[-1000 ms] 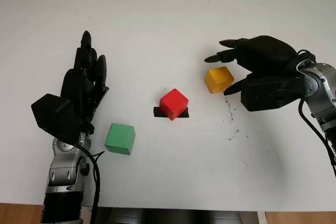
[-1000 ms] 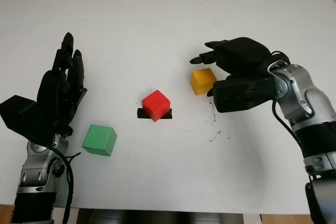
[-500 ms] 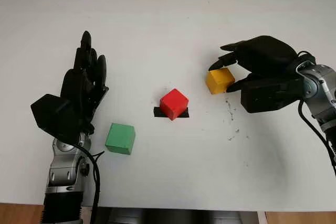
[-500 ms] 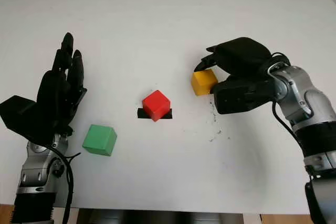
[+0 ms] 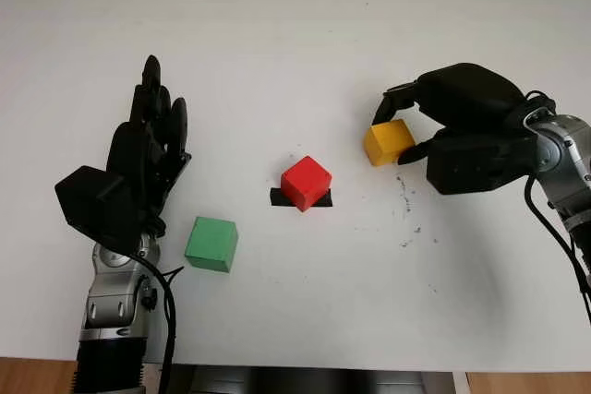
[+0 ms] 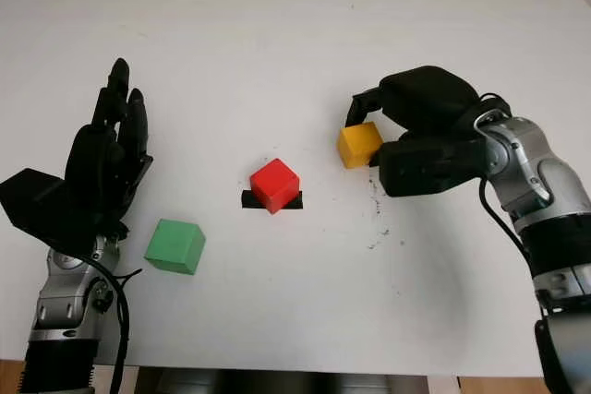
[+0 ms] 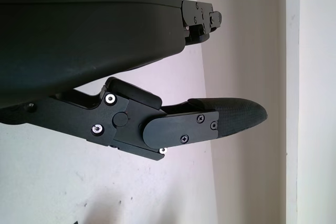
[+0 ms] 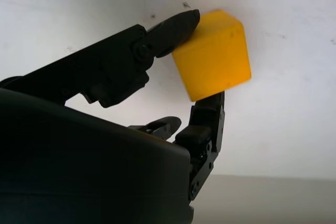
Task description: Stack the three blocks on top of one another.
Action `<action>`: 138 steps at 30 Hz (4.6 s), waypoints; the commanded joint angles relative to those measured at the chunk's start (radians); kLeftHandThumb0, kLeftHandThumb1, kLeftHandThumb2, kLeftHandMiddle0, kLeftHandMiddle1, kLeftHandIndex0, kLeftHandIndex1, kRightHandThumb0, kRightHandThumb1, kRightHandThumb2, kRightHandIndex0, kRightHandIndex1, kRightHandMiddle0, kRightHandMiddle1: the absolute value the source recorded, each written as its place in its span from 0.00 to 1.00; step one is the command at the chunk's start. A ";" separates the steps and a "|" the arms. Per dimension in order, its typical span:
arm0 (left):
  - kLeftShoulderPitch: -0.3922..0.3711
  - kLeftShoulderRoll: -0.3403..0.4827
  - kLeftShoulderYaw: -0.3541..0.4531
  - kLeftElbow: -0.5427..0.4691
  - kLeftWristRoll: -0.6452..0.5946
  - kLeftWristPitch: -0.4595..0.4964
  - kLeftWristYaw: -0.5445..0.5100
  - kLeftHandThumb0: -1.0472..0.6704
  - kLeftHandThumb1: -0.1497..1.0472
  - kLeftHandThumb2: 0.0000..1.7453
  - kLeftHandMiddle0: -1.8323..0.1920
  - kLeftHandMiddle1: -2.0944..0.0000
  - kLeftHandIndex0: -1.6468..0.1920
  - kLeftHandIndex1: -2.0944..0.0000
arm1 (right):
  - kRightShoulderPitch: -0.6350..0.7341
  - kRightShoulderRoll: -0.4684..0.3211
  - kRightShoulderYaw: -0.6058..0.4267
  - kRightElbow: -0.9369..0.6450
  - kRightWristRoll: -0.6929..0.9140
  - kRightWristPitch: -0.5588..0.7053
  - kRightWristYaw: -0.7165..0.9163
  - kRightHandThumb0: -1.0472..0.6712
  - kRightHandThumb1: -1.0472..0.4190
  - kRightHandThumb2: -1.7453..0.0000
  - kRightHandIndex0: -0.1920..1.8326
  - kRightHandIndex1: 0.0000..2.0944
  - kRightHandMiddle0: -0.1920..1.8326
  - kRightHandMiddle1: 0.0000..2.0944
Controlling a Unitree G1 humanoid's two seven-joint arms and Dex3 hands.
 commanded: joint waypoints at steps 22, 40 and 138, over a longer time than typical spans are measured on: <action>0.012 0.002 -0.004 -0.014 0.011 0.001 0.005 0.17 1.00 0.31 0.95 0.97 0.93 0.97 | -0.006 0.130 -0.154 -0.314 0.461 0.391 0.287 0.39 0.07 0.97 0.29 0.01 0.23 0.79; 0.017 -0.011 -0.018 -0.061 0.025 0.044 0.022 0.17 1.00 0.33 0.96 0.98 0.94 0.98 | -0.237 0.094 -0.014 -0.275 0.330 0.195 0.483 0.37 0.14 0.97 0.33 0.03 0.38 0.67; 0.075 -0.062 -0.038 -0.133 0.032 0.068 0.052 0.17 1.00 0.32 0.97 0.97 0.95 0.98 | -0.218 0.222 0.225 -0.471 -0.032 0.558 0.608 0.37 0.09 0.97 0.32 0.03 0.29 0.71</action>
